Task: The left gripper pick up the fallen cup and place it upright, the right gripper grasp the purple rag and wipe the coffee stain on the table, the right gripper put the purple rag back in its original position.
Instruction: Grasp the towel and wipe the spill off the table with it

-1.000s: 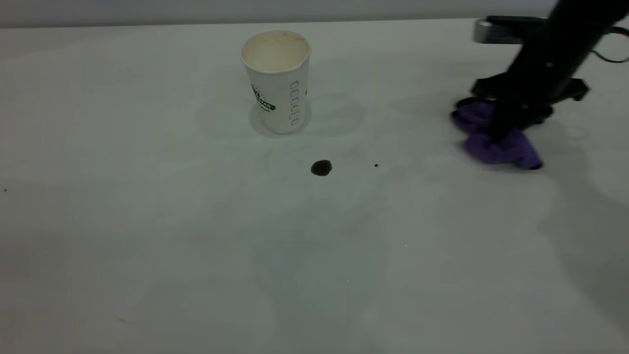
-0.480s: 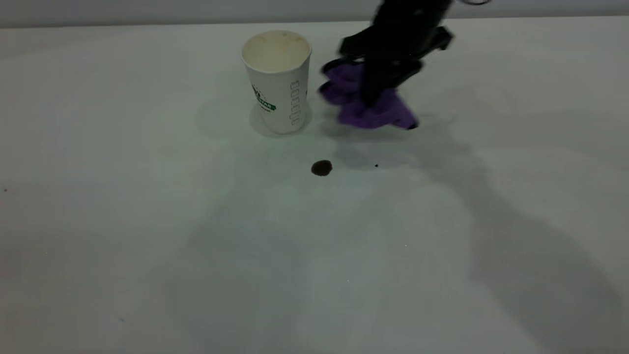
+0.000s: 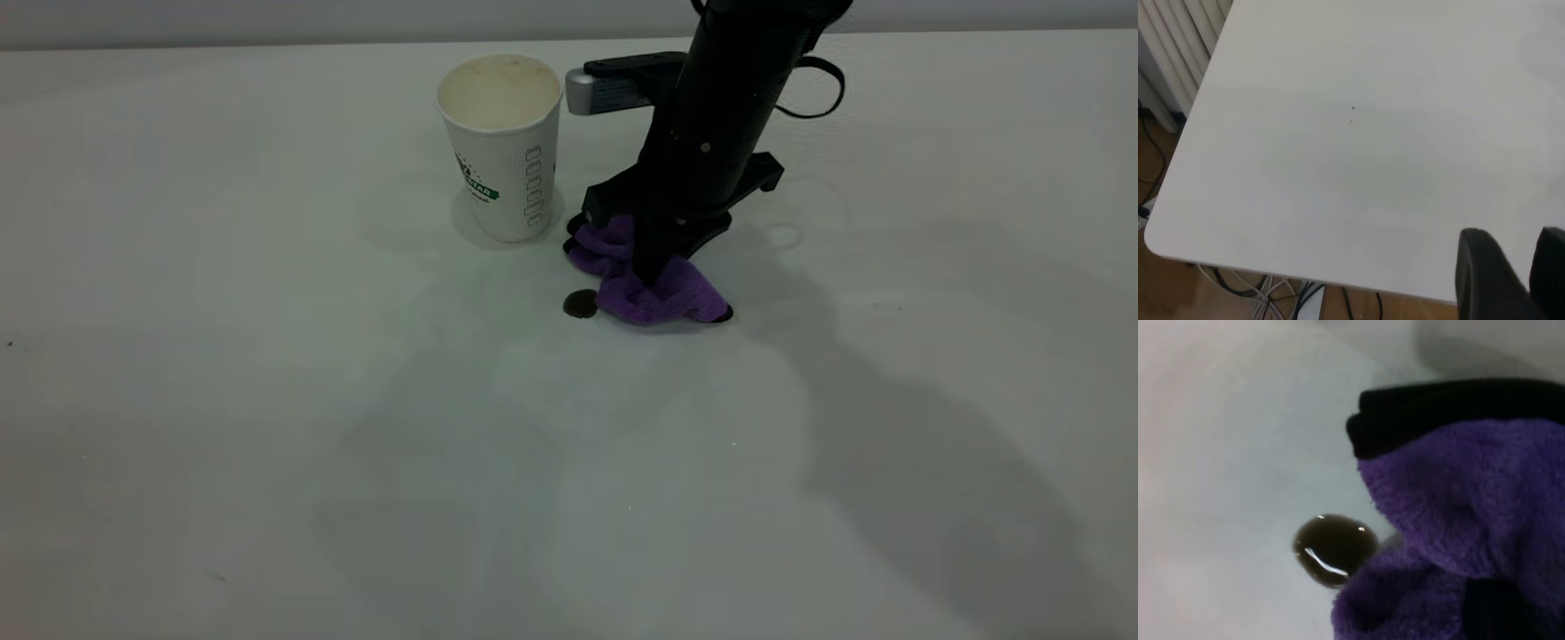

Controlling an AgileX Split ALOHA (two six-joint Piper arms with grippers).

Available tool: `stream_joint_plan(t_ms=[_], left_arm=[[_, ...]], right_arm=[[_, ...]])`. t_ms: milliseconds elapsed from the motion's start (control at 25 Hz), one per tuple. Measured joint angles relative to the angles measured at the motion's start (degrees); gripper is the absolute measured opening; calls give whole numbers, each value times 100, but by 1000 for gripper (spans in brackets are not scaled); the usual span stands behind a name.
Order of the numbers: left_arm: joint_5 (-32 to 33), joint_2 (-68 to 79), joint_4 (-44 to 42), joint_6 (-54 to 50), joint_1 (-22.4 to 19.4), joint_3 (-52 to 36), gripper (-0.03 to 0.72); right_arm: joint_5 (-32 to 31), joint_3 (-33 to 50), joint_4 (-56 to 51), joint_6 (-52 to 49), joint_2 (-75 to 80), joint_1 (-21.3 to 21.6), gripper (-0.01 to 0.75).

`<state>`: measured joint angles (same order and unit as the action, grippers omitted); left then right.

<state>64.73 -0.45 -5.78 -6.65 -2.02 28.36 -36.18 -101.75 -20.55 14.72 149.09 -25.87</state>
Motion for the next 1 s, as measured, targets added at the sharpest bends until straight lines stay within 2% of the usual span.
stream_joint_plan(t_ms=[120, 440, 560, 760, 1000], left_arm=[[0, 0, 0, 0, 0, 0, 238], [0, 0, 0, 0, 0, 0, 238], [0, 0, 0, 0, 0, 0, 238], [0, 0, 0, 0, 0, 0, 238], [0, 0, 0, 6, 0, 0, 238]], right_arm=[[27, -5, -107, -6, 11, -125, 77], [39, -5, -299, -229, 37, -850, 77], [-44, -5, -311, -308, 37, -952, 77], [-283, -10, 158, -997, 37, -788, 77], [-516, -53, 763, -1578, 31, -58, 77]])
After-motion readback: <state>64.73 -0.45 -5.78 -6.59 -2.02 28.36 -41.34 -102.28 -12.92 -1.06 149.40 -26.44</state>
